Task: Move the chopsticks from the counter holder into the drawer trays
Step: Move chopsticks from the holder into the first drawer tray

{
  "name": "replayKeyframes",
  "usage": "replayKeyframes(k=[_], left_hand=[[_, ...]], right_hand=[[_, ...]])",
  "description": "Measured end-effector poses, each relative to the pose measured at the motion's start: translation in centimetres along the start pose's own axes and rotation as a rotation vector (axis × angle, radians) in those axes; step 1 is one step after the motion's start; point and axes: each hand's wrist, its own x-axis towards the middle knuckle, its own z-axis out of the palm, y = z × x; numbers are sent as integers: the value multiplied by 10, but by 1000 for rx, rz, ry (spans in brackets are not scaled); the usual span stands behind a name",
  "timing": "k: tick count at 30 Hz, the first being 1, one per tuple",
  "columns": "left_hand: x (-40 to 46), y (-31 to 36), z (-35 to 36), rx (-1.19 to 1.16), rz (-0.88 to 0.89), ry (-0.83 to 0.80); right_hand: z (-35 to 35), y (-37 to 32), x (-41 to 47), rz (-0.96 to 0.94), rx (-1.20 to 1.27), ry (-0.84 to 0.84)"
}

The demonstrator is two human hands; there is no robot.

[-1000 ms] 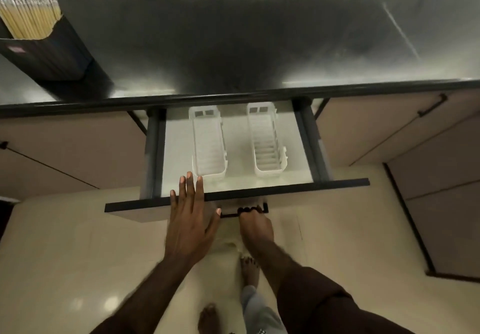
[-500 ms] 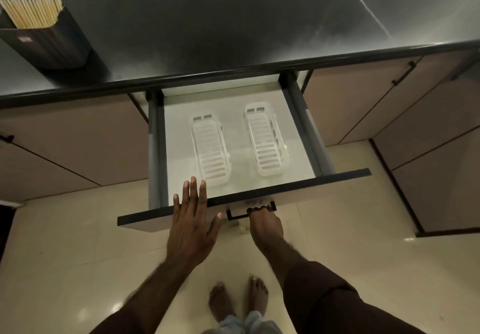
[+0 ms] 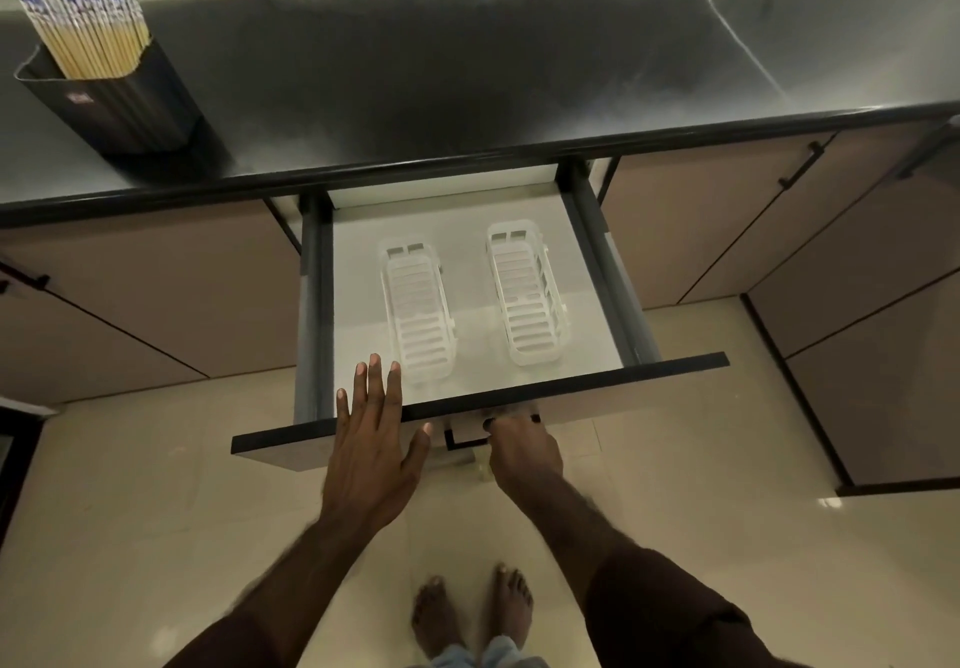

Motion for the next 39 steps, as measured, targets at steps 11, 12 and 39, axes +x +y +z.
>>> replayKeyframes(k=[11, 12, 39], left_hand=[[7, 28, -54, -133, 0, 215], [7, 30, -61, -143, 3, 234], [-63, -239, -287, -297, 98, 665]], right_hand=[[-127, -21, -26, -196, 203, 317], [-138, -26, -29, -221, 214, 362], [-164, -379, -71, -429, 327, 679]])
